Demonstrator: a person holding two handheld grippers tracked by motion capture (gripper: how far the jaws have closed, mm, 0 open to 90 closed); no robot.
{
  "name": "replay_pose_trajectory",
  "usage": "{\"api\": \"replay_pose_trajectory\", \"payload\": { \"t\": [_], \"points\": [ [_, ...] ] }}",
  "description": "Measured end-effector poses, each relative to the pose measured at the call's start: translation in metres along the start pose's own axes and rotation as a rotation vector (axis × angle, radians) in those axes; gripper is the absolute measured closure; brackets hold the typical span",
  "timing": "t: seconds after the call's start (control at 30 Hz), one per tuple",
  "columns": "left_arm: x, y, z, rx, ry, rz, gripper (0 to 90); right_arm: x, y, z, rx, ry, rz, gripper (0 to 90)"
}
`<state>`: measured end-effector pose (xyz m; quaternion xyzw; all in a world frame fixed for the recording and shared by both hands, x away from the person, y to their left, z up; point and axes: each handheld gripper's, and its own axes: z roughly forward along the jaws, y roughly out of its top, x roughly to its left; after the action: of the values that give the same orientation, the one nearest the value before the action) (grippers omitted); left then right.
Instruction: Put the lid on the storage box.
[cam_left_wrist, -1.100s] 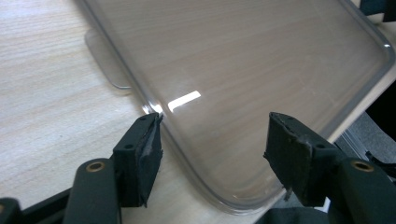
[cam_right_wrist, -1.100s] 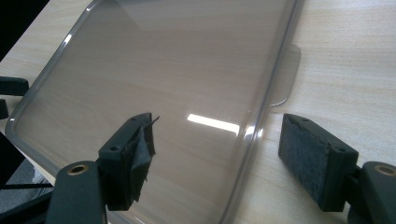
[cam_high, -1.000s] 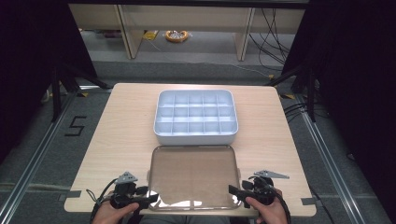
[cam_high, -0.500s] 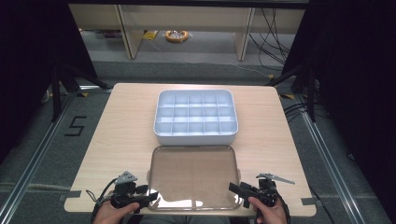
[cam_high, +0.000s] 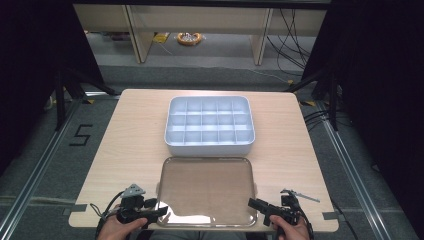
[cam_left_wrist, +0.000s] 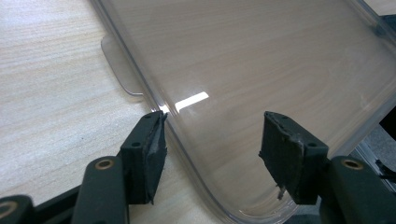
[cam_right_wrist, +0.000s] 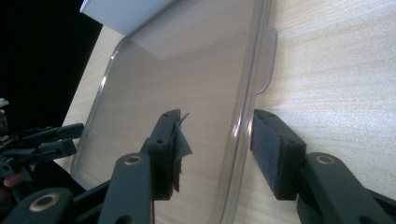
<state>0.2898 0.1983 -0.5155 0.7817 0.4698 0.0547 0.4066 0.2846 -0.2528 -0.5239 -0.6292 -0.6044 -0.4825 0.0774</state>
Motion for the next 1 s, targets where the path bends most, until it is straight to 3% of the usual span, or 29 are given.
{"api": "replay_pose_trajectory", "payload": {
  "t": [0.03,0.07,0.1,0.17,0.2,0.23,0.3,0.33,0.37,0.4,0.43,0.47,0.53,0.57,0.67,0.77,0.87,0.9,0.97,1.0],
  "points": [
    [-0.003,-0.001,0.000,0.001,-0.012,-0.043,39.4,0.002,-0.001,-0.002,0.007,0.000,0.012,56.6],
    [-0.003,-0.001,0.000,-0.004,-0.013,-0.037,39.4,0.002,-0.001,-0.002,0.007,0.000,0.012,56.6],
    [-0.005,-0.002,-0.001,0.002,-0.031,-0.067,39.3,0.000,-0.001,-0.001,-0.005,0.003,-0.010,57.3],
    [-0.004,-0.002,-0.002,0.005,-0.032,-0.063,39.4,-0.002,-0.003,-0.001,-0.014,0.006,-0.001,61.2],
    [-0.004,-0.002,-0.001,-0.001,-0.035,-0.073,38.7,-0.002,-0.002,-0.002,-0.011,0.000,-0.023,61.4],
    [-0.003,-0.002,-0.002,0.014,-0.030,-0.049,38.2,0.000,-0.002,-0.003,0.012,0.015,0.026,61.5],
    [-0.002,-0.002,-0.003,0.018,-0.034,-0.039,38.7,-0.001,-0.002,-0.004,-0.001,0.042,0.041,63.5],
    [-0.004,-0.003,-0.001,-0.005,-0.039,-0.079,38.7,-0.002,-0.003,-0.005,0.015,0.068,0.063,64.4],
    [-0.005,-0.003,-0.001,-0.005,-0.048,-0.082,39.6,-0.004,-0.006,0.001,-0.002,0.090,0.017,66.9],
    [-0.005,-0.003,-0.001,-0.005,-0.048,-0.082,39.8,-0.004,-0.006,0.001,-0.002,0.090,0.017,66.9],
    [-0.004,-0.003,-0.001,-0.001,-0.047,-0.057,39.9,0.011,-0.005,-0.003,0.031,0.063,0.059,65.5],
    [-0.003,-0.003,-0.001,-0.003,-0.048,-0.056,39.8,0.004,-0.003,-0.001,-0.028,0.063,-0.058,66.2],
    [-0.003,-0.003,-0.001,-0.003,-0.048,-0.061,39.8,0.008,-0.002,-0.005,-0.013,0.080,-0.030,66.4],
    [-0.003,-0.003,-0.002,0.015,-0.050,-0.048,38.5,0.007,-0.003,-0.005,-0.013,0.065,-0.072,65.8],
    [-0.004,-0.003,-0.001,0.006,-0.057,-0.030,35.7,0.008,-0.004,-0.005,-0.007,0.057,-0.091,65.3],
    [-0.005,-0.003,0.001,-0.013,-0.061,-0.044,31.3,0.014,-0.002,-0.008,-0.037,0.065,-0.193,63.6],
    [-0.004,-0.003,0.001,-0.010,-0.066,-0.039,29.6,0.022,-0.003,-0.010,-0.055,0.054,-0.234,62.4],
    [-0.003,-0.002,0.002,-0.019,-0.072,-0.057,28.6,0.023,-0.001,-0.012,-0.075,0.067,-0.302,62.5],
    [-0.002,-0.002,0.002,-0.024,-0.070,-0.059,28.6,0.025,-0.001,-0.014,-0.080,0.082,-0.299,62.5],
    [-0.001,-0.001,0.002,-0.026,-0.069,-0.064,28.6,0.026,-0.001,-0.014,-0.082,0.071,-0.330,62.3]
  ]
}}
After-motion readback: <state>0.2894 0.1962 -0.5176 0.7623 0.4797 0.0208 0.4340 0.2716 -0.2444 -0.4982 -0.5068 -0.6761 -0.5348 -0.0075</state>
